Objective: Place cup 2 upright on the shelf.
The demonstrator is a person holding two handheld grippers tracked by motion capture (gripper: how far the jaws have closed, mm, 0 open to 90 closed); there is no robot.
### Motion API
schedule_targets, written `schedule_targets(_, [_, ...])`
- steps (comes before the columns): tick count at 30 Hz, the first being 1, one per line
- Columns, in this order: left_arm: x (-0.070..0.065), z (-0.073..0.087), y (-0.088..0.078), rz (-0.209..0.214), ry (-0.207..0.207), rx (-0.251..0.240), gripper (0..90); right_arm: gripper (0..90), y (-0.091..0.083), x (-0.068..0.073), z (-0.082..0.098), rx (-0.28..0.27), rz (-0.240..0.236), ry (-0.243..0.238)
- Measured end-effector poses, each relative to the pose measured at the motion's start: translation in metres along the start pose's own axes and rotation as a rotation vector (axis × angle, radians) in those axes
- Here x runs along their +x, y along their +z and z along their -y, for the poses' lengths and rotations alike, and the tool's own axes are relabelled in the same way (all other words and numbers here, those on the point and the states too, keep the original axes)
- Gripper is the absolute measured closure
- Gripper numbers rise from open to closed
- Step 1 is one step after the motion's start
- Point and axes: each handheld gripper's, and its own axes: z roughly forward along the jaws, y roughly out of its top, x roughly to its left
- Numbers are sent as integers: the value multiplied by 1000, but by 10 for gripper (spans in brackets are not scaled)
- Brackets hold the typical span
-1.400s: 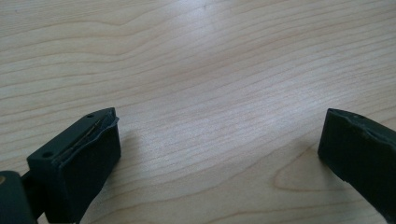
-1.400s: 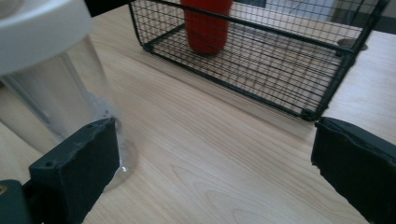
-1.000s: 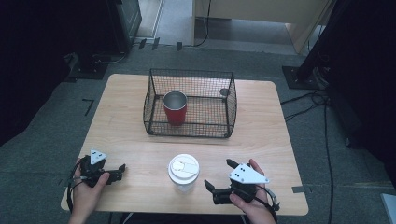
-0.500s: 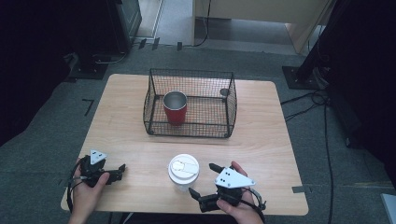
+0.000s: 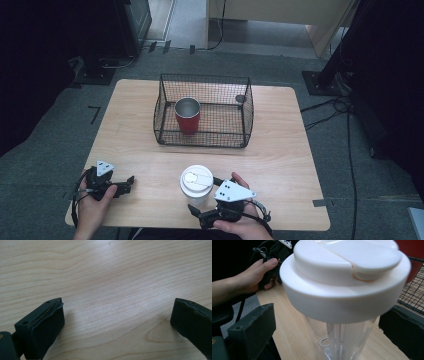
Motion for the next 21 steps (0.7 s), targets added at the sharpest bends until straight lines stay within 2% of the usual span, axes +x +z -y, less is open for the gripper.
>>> schedule_targets(14, [0,0,0,1,0,0,0,50,17,3,-2,-7,66,-4])
schedule_targets(21, [0,0,0,1,0,0,0,137,23,3,-2,-38,114,-14])
